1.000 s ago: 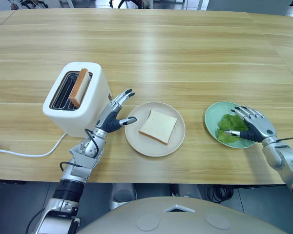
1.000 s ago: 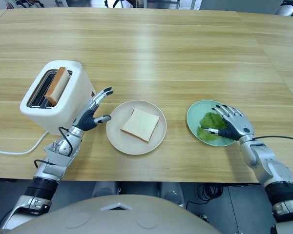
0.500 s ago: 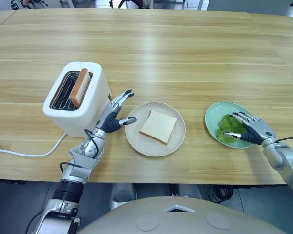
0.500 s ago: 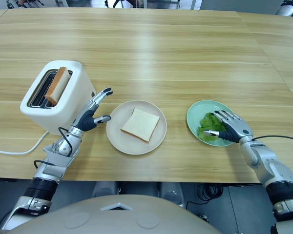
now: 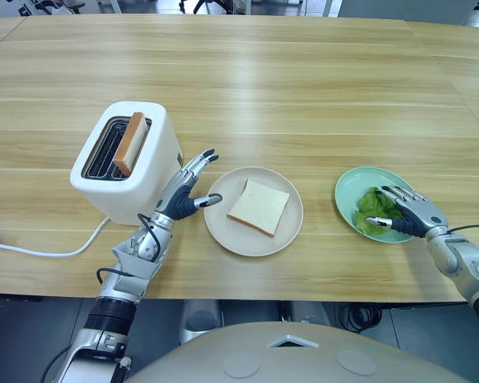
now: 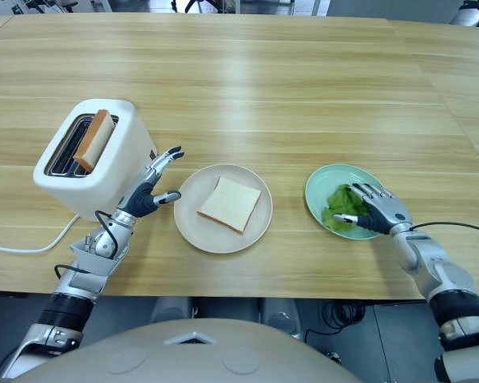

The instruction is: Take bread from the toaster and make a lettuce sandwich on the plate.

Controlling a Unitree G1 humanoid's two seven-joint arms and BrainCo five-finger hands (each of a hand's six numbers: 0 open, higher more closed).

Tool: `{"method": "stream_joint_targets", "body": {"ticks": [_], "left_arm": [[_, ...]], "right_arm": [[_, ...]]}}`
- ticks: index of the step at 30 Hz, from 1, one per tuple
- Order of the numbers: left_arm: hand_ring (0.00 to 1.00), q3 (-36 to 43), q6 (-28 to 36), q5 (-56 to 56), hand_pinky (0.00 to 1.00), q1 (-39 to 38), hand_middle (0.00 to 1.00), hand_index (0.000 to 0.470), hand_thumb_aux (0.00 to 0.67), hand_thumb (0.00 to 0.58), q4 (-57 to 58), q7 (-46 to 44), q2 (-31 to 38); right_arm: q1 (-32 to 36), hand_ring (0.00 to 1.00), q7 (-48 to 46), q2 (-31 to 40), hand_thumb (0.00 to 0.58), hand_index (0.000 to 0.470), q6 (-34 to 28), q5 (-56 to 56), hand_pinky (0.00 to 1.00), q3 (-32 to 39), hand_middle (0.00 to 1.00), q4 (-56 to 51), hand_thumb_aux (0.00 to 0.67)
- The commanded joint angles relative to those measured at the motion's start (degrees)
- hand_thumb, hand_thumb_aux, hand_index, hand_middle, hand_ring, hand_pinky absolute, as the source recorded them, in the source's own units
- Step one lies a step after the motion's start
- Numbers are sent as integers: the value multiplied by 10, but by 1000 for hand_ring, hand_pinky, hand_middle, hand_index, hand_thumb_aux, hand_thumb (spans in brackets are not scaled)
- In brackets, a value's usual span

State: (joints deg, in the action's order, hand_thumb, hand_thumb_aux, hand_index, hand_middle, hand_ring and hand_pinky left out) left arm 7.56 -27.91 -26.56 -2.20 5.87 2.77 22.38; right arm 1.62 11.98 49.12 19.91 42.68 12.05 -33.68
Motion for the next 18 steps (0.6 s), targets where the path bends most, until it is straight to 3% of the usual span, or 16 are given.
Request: {"method": "stream_joint_targets", "body": {"ticks": [1,3,4,5,7,9,18], "left_arm": [[0,-3,3,1,0,-1,0,0,0,0,-9,-5,4],[0,-3,3,1,0,-1,0,0,0,0,-8,-5,4],[0,-3,3,1,0,0,0,0,0,0,-8,-5,5],[0,-3,3,1,0,-1,0,0,0,0,-7,-5,5],[0,-4,3,1,0,-2,0,0,0,0,-8,-4,5],[0,-5,3,0,0,-2,0,0,0,0,-8,-3,5],[0,-4,2,-2,0,0,0,0,0,0,-3,2,4]], "right_arm": [[10,0,8,-6,449,242,4,6,0,15,0,-25,352],[14,0,16,-6,476,265,4,7,0,18,0,-30,386],[15,0,20,-6,534,330,3,8,0,19,0,-33,481],[18,0,22,-5,534,330,3,9,0,21,0,-35,481],[20,0,27,-5,578,435,3,9,0,23,0,-36,633],[23,0,31,-4,580,460,3,10,0,25,0,-36,670],[28,0,48,-1,580,460,6,15,0,27,0,-31,670]]}}
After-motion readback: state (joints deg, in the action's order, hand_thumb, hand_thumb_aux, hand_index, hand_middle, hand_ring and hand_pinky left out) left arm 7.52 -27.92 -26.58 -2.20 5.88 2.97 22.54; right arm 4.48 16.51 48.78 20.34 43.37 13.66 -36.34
